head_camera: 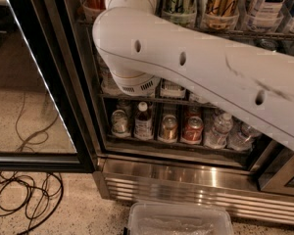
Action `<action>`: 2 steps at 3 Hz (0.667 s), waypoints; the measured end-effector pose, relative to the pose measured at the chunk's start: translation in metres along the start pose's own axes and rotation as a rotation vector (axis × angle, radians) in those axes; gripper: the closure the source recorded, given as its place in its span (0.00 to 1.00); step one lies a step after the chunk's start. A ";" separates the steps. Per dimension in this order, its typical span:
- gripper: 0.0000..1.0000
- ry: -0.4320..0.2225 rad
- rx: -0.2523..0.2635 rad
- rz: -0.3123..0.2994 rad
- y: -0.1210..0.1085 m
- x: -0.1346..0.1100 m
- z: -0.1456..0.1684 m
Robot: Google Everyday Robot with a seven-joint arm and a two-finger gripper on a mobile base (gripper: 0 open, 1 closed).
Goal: Pick coke can from top shelf of fridge
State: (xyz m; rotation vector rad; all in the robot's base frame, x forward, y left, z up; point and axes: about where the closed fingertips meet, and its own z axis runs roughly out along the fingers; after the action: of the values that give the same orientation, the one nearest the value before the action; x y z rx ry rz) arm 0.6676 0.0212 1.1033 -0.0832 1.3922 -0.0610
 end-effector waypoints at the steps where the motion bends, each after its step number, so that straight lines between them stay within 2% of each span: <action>1: 1.00 -0.053 0.024 0.029 -0.008 -0.022 0.000; 2: 1.00 -0.080 0.020 0.065 -0.012 -0.038 -0.010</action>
Offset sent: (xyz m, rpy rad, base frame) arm -0.0281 -0.0119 0.0455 0.1112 -0.0992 0.0168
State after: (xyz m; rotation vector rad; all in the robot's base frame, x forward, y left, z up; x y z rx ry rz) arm 0.6508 0.0127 1.1397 -0.0237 1.3129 -0.0170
